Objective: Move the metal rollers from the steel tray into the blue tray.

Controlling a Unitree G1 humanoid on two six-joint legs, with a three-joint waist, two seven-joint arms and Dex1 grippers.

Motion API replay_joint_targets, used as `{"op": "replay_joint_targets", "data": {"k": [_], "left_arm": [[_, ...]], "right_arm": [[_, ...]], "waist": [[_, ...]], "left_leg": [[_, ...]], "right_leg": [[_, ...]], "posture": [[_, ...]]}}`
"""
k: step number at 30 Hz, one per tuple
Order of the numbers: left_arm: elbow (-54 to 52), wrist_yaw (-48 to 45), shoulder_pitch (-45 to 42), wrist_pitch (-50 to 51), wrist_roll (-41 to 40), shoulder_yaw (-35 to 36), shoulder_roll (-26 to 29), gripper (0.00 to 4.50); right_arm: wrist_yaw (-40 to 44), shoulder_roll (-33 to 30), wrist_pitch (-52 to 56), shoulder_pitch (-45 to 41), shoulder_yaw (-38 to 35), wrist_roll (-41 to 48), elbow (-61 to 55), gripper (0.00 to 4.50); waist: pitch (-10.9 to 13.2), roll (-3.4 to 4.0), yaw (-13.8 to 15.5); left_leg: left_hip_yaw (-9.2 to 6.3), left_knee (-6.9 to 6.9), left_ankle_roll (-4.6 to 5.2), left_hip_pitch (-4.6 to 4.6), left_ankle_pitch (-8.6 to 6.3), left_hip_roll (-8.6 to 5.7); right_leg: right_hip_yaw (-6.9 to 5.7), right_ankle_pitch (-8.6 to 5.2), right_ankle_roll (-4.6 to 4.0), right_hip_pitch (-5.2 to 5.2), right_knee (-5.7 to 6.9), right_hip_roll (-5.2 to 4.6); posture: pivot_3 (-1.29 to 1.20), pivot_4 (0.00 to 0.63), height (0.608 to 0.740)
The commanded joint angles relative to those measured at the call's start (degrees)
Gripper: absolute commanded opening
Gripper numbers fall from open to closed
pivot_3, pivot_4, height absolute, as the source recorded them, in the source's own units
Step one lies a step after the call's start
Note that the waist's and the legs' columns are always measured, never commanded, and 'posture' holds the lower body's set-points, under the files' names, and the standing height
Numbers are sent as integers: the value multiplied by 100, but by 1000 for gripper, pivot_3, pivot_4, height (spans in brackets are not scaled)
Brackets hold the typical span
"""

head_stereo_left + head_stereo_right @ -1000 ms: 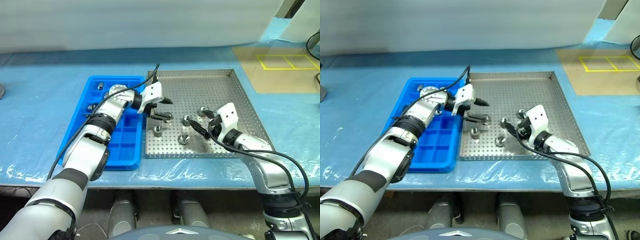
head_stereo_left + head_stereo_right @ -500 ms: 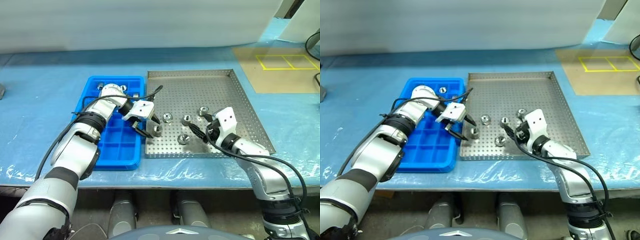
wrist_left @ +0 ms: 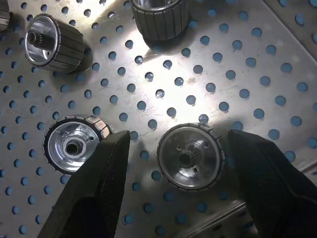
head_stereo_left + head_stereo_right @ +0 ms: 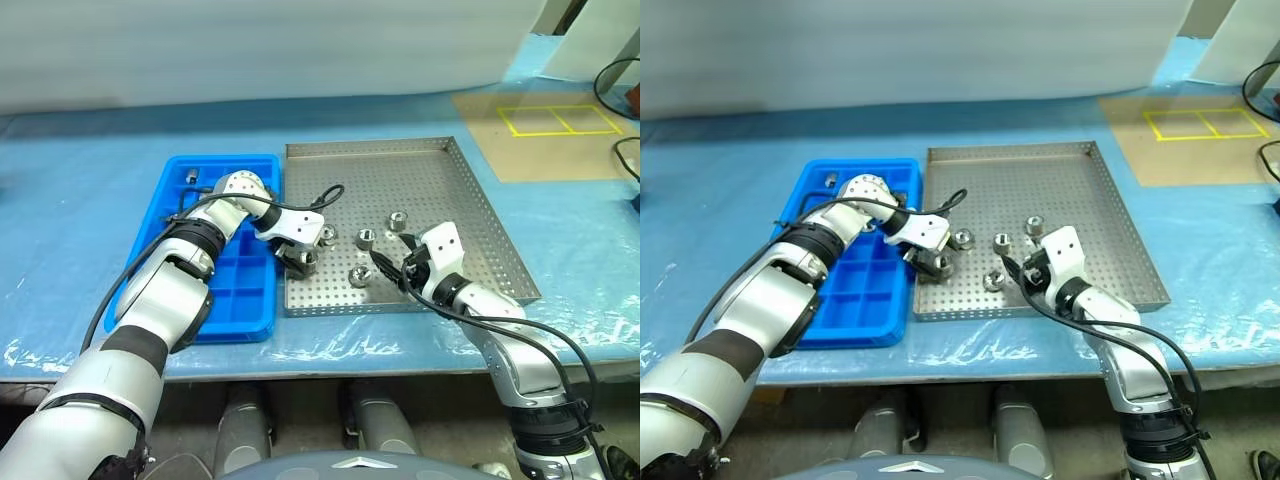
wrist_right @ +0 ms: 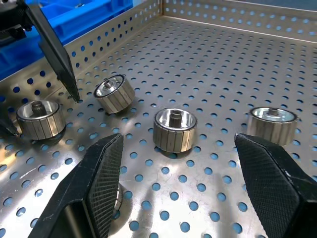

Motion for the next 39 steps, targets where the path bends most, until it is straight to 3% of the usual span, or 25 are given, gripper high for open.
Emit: {"op": "replay_joint_targets", "data": {"k": [1, 7, 17, 20, 23, 24, 32, 39], "left_arm": [[260, 127, 108, 97, 449, -261, 105, 3340], [162, -409, 113, 38, 371, -250, 108, 3340], [164, -228, 226, -140, 639, -428, 215, 3340], [175, -382, 220, -225, 593, -408, 256, 2720], [169, -244, 217, -170, 633, -387, 269, 1792], [183, -184, 209, -124, 645, -378, 253, 1701], [87, -221, 243, -93, 528, -274, 220, 1709], [-1053, -428, 362, 621, -898, 806, -200, 1709]], "right_arm": [[-68, 77, -187, 40, 85, -97, -104, 3659], [-75, 100, -229, 71, 24, -132, -88, 3659], [-116, 148, -348, -73, 51, -218, 95, 3659], [-118, 161, -390, -81, 54, -229, 142, 3704], [-124, 178, -417, -91, 49, -239, 182, 3704], [-123, 182, -423, -98, 49, -241, 194, 3704], [-103, 184, -472, -135, 43, -262, 263, 3704], [-29, 202, -470, -170, 125, -278, 287, 3704]], "waist": [[0, -1, -38], [3, -5, -172], [2, -4, -252], [2, -4, -258], [3, -5, -274], [2, -5, -273], [2, -4, -274], [7, -7, -171]], "left_leg": [[-1, -1, 0, 13, 0, 0], [-8, -1, 1, 26, -1, -5], [-9, -7, 2, 22, -21, -5], [-9, 3, 2, 26, -21, -5], [-10, 3, 2, 39, -21, -6], [-13, 3, 2, 43, -21, -6], [-18, -2, 3, 44, -22, -8], [-17, -4, 21, 11, -33, -27]], "right_leg": [[0, -1, 1, 11, -1, 0], [-1, -3, 5, 20, -24, -2], [-4, -1, 1, 16, -28, -2], [-3, -2, 2, 21, -28, -3], [-3, -2, 3, 23, -28, -3], [-3, -3, 4, 23, -28, -3], [-4, -3, 5, 22, -61, -3], [-5, 3, -4, 16, -87, -16]], "posture": [[-489, 150, 740], [-492, 150, 740], [-486, 150, 740], [-485, 150, 740], [-484, 150, 740], [-485, 150, 740], [-479, 150, 740], [-446, 150, 740]]}}
